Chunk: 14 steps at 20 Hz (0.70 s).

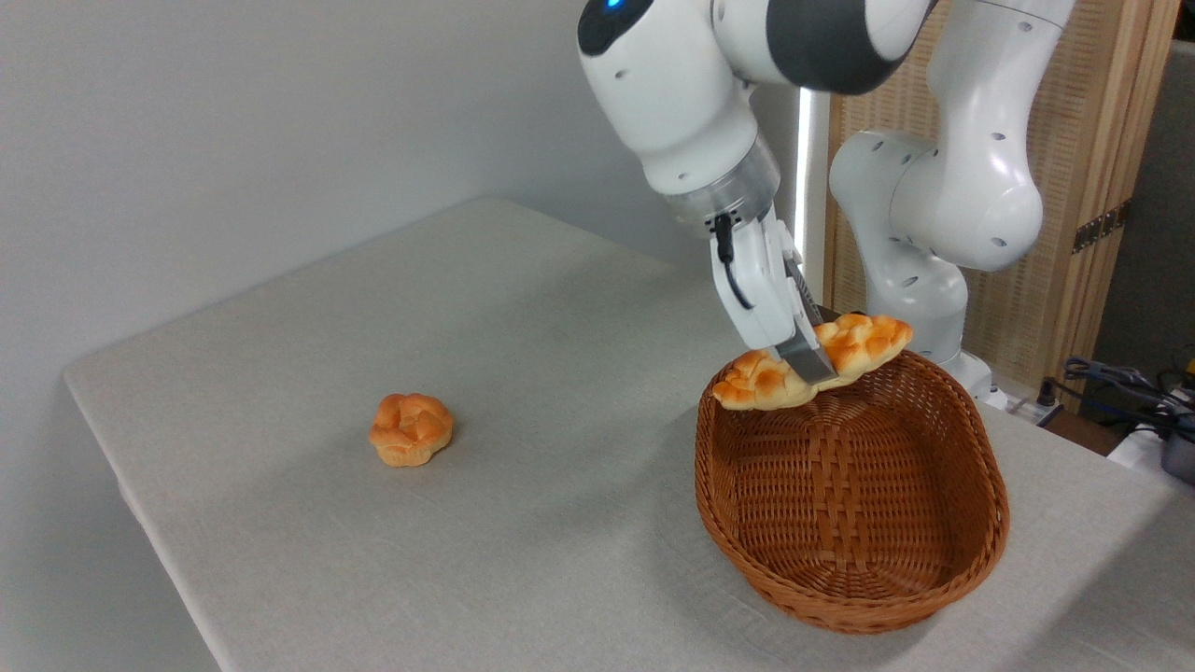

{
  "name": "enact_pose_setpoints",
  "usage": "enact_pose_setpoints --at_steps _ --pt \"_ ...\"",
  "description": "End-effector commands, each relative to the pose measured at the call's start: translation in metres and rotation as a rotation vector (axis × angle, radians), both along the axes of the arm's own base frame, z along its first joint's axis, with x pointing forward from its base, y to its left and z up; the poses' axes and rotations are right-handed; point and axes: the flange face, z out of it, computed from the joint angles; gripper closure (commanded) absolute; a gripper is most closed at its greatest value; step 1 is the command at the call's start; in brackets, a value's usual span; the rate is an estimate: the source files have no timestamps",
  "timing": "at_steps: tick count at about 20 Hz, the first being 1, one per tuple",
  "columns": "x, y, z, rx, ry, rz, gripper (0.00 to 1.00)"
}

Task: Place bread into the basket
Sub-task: 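Lower the loaf into the basket and open the gripper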

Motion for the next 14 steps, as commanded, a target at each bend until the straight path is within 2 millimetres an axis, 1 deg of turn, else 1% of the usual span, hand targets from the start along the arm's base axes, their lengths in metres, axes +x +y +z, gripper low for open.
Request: enact_pose_setpoints --at_steps 1,6,7,14 --pt "0.0021 0.0035 -0.0037 -0.005 -0.015 -0.008 0.26" --pt "0.0015 0.0046 -0.0045 -0.005 -0.012 -0.005 0.07" --pt "0.0017 0.0046 -0.0044 -0.005 -0.013 -0.005 0.05" --pt "0.0019 0.0053 -0.0039 -0.006 -0.015 -0.003 0.04"
